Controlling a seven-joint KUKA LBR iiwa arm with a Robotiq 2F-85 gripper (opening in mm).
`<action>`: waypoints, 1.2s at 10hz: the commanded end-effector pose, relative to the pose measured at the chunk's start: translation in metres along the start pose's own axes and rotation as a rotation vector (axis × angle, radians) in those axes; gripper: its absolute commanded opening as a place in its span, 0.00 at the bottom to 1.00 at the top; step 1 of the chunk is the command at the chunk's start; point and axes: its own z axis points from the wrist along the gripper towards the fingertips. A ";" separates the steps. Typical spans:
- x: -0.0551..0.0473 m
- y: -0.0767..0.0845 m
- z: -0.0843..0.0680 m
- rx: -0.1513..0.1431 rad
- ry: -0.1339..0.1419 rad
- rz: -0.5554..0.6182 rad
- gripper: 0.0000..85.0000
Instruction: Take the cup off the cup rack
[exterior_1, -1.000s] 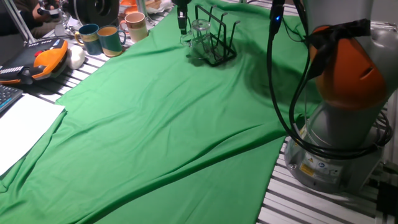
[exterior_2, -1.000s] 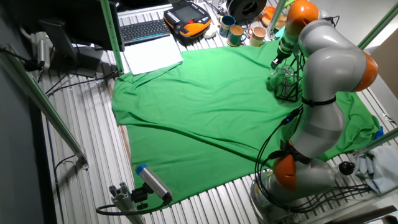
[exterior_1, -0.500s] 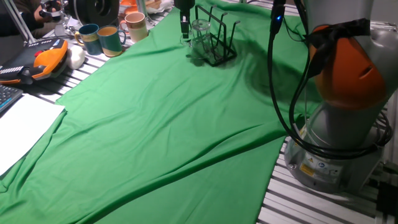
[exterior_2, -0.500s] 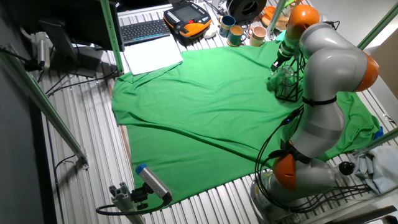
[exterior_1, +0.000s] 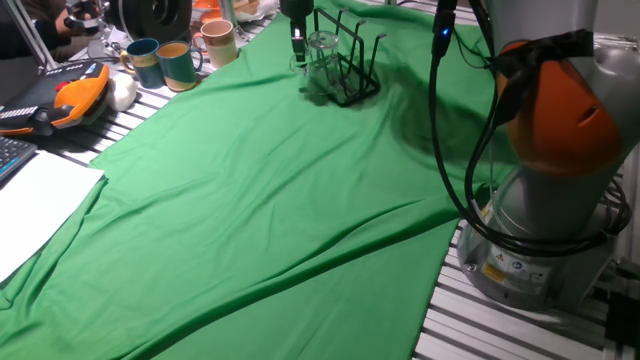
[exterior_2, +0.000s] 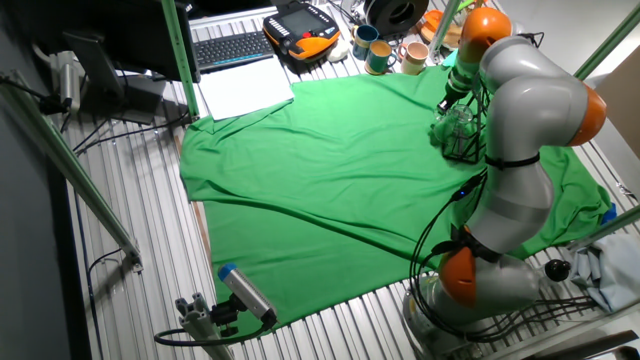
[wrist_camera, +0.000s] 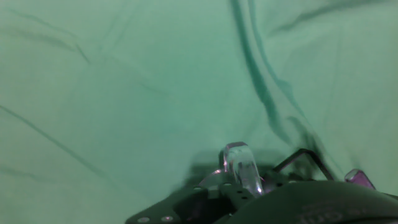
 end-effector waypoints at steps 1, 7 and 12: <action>0.000 0.000 -0.001 -0.004 -0.002 0.000 0.20; -0.006 -0.001 -0.043 -0.007 0.064 -0.001 0.20; -0.013 0.006 -0.092 -0.008 0.096 0.017 0.20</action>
